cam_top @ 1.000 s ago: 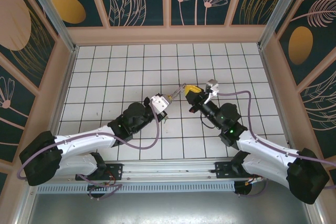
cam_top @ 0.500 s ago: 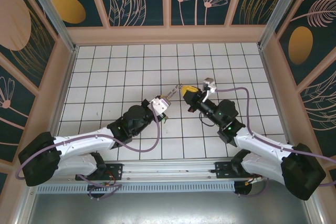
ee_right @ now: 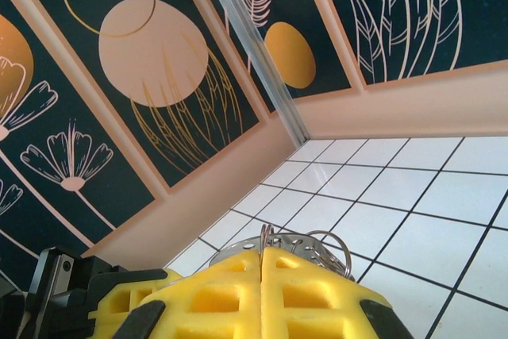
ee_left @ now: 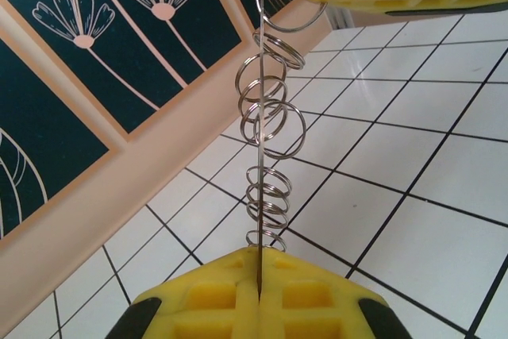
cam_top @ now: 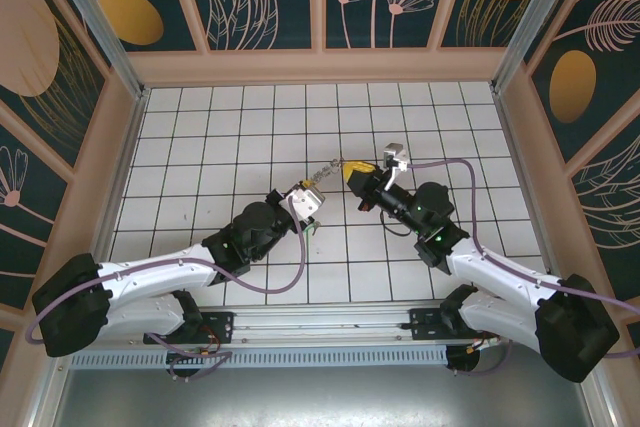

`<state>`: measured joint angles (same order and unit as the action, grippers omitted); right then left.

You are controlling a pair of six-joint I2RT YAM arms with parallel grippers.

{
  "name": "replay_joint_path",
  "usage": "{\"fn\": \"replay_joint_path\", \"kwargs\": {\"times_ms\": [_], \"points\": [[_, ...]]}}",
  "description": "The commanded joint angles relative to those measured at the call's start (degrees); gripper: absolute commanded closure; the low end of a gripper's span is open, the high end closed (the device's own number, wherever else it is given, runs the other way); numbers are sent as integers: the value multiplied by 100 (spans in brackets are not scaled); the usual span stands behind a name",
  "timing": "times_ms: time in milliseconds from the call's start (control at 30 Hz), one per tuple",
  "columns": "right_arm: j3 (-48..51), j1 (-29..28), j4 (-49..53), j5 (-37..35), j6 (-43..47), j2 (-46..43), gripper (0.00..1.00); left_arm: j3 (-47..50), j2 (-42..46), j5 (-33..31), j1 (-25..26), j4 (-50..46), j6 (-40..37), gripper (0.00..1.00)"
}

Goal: Put the keys on the keyring

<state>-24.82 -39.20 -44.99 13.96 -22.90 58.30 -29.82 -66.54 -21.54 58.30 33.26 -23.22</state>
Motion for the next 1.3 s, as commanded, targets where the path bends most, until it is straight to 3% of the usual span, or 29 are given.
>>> {"fn": "replay_joint_path", "kwargs": {"times_ms": [0, 733, 1267], "points": [[-231, 25, 111, 389, -23, 23, 100, -129, 180, -138, 51, 0, -229, 100], [-838, 53, 1348, 555, 308, 93, 100, -91, 370, -150, 73, -206, -531, 100], [-1174, 62, 1912, 676, 487, 78, 100, -292, 192, -643, 331, -534, -950, 100]]}}
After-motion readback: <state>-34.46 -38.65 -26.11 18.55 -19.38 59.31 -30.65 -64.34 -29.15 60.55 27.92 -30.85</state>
